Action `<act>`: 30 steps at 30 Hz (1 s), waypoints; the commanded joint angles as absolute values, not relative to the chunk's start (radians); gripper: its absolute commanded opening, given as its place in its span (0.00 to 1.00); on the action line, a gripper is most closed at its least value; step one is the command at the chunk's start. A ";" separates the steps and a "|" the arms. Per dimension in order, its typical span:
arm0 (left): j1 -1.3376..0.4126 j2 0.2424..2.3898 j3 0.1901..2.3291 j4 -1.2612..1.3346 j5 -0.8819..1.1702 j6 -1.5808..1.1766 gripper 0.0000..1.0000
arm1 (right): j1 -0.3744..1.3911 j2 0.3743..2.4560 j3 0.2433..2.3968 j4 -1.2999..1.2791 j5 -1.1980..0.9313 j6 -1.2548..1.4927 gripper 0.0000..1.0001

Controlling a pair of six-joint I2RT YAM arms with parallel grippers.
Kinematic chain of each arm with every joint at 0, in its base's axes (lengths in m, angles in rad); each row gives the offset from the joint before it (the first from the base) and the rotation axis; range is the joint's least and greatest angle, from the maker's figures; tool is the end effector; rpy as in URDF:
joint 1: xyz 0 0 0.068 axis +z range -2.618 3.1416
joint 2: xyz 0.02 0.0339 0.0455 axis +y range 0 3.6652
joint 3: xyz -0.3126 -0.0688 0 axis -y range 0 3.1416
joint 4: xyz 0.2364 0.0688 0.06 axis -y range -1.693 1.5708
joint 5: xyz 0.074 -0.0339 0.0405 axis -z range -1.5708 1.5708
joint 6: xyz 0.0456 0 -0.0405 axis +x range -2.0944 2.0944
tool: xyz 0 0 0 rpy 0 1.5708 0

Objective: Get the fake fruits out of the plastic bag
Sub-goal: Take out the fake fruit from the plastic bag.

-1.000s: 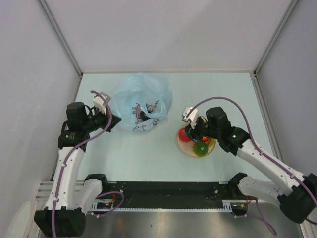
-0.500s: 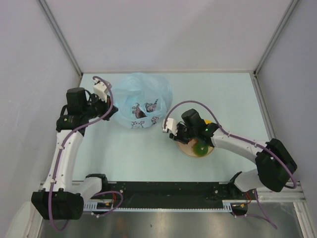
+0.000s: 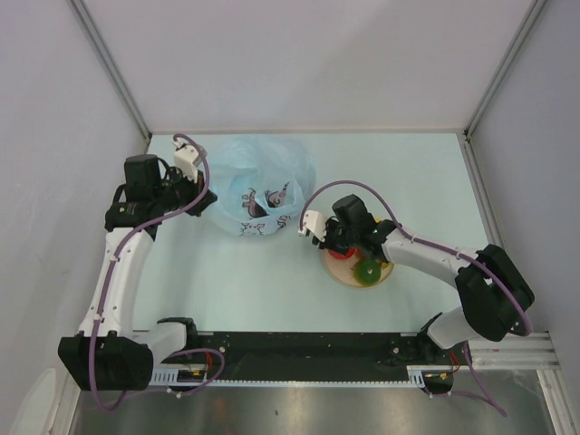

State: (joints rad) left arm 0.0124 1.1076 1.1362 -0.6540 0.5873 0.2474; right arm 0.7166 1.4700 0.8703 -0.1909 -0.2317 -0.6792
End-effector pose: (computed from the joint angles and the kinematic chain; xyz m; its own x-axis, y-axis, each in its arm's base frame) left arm 0.2060 -0.0227 0.3944 -0.4601 0.1982 -0.8655 0.5689 0.8142 -0.1160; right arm 0.2200 0.2055 0.2565 0.0611 -0.7576 -0.6498 -0.9288 0.1952 -0.3149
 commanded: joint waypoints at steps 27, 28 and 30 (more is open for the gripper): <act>-0.090 0.819 0.965 -0.827 0.698 0.341 0.00 | 0.810 2.172 1.575 0.371 -0.260 -0.215 0.63; -0.094 0.812 0.956 -0.828 0.693 0.345 0.00 | 0.808 2.186 1.585 0.364 -0.165 -0.213 0.63; -0.107 0.801 0.928 -0.827 0.663 0.366 0.00 | 0.801 2.180 1.563 0.382 -0.082 -0.195 0.64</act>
